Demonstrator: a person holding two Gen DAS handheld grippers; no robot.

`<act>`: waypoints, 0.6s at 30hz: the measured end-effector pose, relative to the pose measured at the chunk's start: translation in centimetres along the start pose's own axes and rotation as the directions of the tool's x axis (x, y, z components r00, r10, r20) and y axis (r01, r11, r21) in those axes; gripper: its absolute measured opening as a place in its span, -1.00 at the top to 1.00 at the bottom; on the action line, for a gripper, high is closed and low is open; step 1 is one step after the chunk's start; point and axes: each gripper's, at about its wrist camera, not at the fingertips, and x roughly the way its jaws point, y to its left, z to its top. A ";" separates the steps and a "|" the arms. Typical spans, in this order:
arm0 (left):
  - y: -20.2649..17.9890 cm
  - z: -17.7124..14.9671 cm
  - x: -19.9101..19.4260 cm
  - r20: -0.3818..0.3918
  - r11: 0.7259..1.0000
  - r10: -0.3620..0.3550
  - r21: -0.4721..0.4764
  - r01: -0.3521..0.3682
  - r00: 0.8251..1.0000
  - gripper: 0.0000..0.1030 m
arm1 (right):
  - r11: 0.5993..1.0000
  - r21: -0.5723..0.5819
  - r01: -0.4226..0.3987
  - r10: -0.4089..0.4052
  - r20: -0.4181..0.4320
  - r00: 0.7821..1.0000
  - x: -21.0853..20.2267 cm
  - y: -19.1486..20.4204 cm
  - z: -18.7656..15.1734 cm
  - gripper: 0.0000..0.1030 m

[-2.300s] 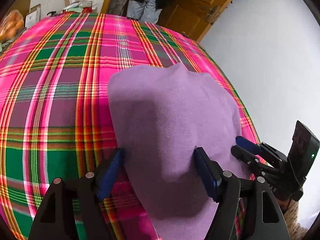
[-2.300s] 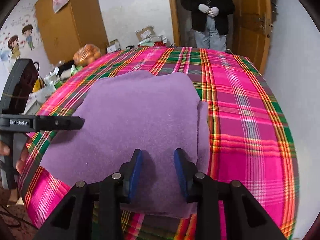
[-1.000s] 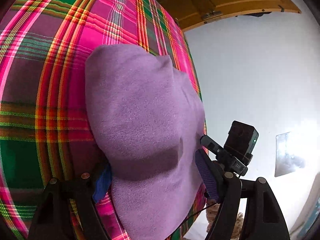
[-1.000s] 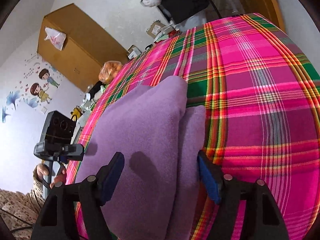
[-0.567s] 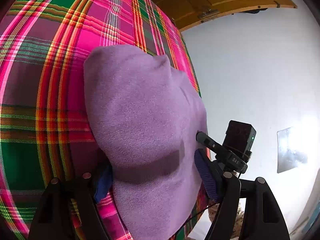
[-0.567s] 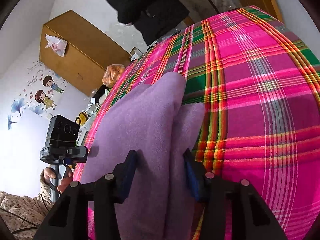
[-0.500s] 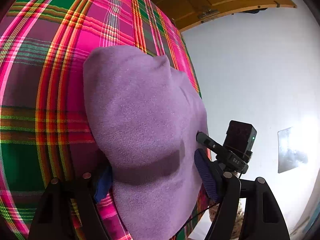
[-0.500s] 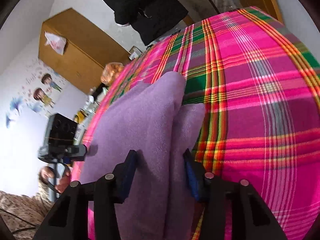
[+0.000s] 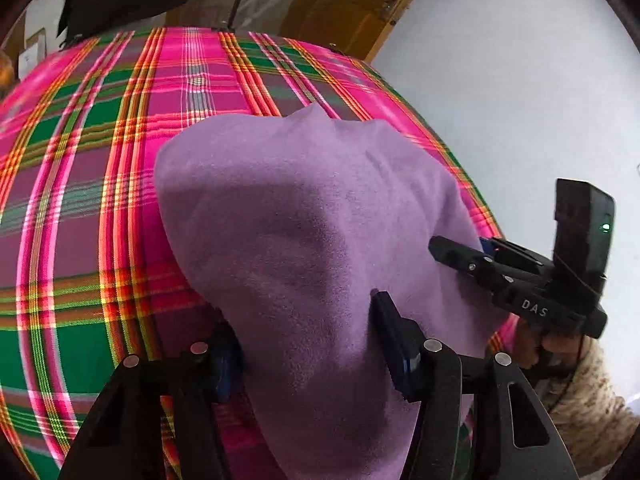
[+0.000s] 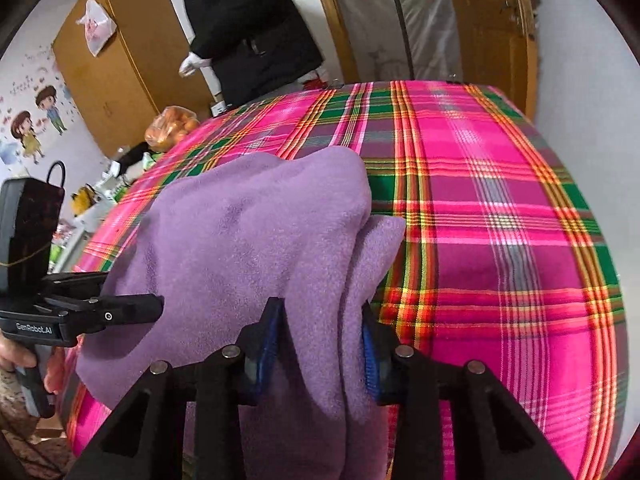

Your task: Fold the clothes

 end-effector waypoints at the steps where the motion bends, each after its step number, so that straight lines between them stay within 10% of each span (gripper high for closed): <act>1: 0.3 0.0 -0.1 0.000 1.000 -0.001 -0.006 0.001 1.000 -0.15 | 1.000 -0.004 0.014 -0.014 0.005 1.000 -0.1 0.3 0.0 0.38; 18: 5.4 2.3 -5.2 0.123 0.993 0.035 -0.119 -0.020 0.992 -0.01 | 0.999 -0.048 -0.024 0.027 0.071 0.997 -0.1 8.4 4.8 0.49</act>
